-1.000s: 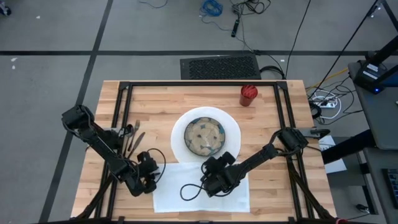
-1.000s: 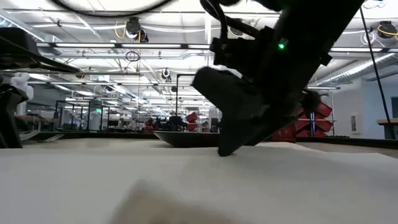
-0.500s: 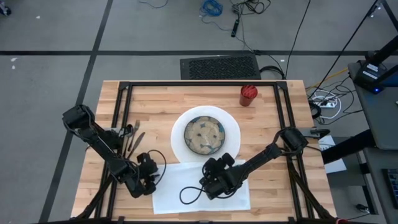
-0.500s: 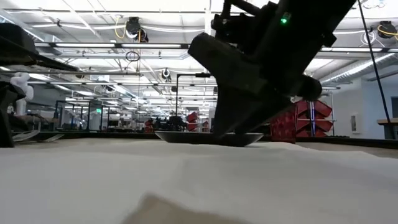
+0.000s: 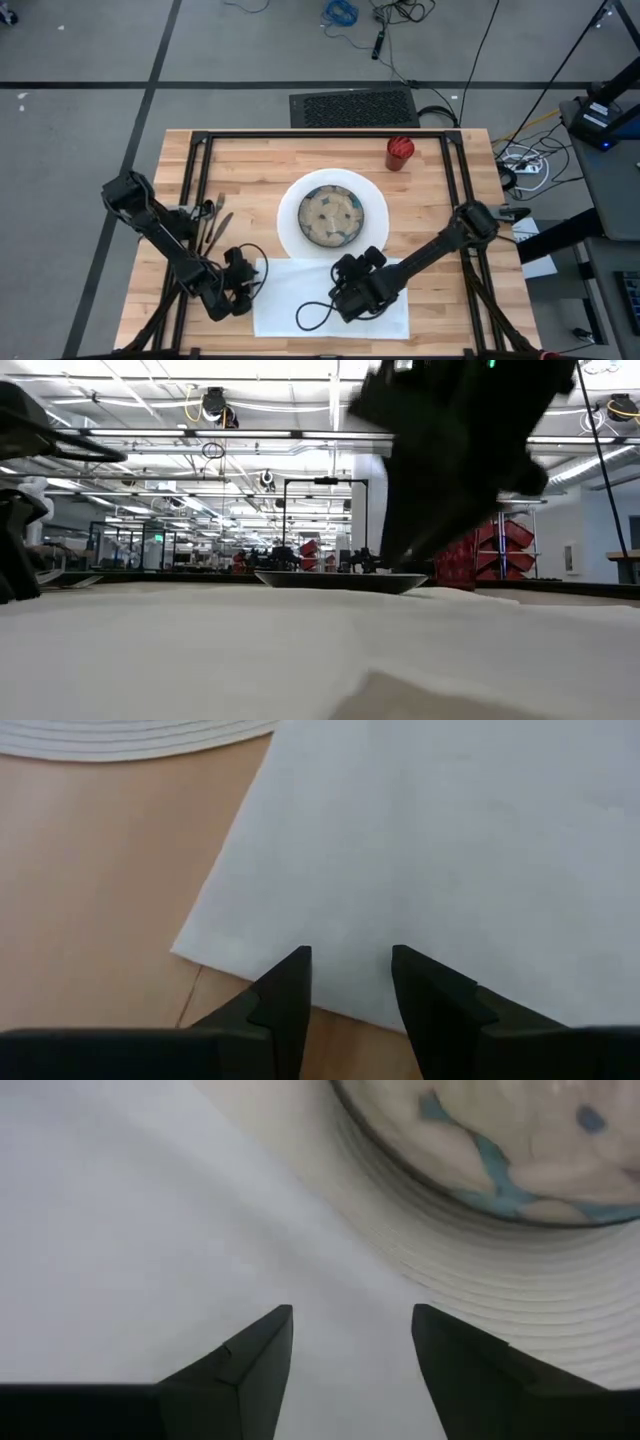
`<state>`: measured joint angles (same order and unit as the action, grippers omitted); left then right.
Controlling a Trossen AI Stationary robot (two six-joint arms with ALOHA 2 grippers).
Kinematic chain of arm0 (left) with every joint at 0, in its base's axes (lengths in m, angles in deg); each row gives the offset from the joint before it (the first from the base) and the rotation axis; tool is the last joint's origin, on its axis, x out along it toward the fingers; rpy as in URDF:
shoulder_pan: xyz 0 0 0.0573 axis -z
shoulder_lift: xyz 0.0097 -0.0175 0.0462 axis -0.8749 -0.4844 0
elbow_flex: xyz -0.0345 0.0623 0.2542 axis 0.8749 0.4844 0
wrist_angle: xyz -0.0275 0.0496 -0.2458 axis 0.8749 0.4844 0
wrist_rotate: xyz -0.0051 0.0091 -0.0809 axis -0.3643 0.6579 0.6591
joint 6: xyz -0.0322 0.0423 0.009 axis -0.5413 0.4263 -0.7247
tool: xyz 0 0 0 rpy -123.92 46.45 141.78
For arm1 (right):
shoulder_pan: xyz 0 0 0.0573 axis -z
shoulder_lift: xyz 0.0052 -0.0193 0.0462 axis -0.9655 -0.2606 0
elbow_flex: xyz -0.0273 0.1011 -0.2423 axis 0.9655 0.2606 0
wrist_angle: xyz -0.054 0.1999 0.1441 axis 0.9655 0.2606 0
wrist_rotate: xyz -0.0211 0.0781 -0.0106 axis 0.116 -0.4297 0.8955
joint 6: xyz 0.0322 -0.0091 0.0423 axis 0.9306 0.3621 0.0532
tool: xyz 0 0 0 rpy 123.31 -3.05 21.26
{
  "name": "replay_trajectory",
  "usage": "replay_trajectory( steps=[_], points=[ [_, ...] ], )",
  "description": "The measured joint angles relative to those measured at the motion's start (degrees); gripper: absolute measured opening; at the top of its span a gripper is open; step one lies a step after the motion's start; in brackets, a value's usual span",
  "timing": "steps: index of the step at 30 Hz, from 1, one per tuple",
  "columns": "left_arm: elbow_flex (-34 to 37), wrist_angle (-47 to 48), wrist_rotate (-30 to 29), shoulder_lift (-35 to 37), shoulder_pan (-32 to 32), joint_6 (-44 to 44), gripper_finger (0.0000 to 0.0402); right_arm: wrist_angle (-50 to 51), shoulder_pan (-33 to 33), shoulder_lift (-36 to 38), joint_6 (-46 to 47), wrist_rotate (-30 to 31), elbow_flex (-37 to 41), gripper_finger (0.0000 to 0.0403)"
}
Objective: Set table place
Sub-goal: Fold the white table napkin
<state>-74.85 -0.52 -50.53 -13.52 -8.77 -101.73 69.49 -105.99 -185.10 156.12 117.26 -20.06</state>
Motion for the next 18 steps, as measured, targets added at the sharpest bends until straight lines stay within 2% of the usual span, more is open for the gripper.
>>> replay_trajectory(
  steps=[4, 7, 13, 15, 18],
  points=[
    [0.0, -0.12, -0.73, -1.11, -0.07, 0.06, 0.0128, -1.98, -2.22, 3.05, 0.46, -1.1, -0.03, 0.0194],
    [-0.04, -0.52, -1.26, -1.06, -0.1, 0.21, 0.0128, -6.43, -3.99, 3.51, 5.09, -1.53, -0.06, 0.0194],
    [-1.66, 2.0, -1.33, 0.92, -0.09, 5.49, 0.0128, -23.34, -6.08, 0.11, 8.88, -4.58, -0.41, 0.0193],
    [-1.84, 3.35, -0.24, 2.61, -0.13, 8.63, 0.0128, -22.84, -6.25, -1.56, 10.44, -4.82, -3.38, 0.0189],
    [-1.88, 4.53, 4.22, 5.12, -0.14, 14.69, 0.0128, -14.08, -5.96, -4.87, 11.58, -7.2, -11.26, 0.0179]
  ],
)
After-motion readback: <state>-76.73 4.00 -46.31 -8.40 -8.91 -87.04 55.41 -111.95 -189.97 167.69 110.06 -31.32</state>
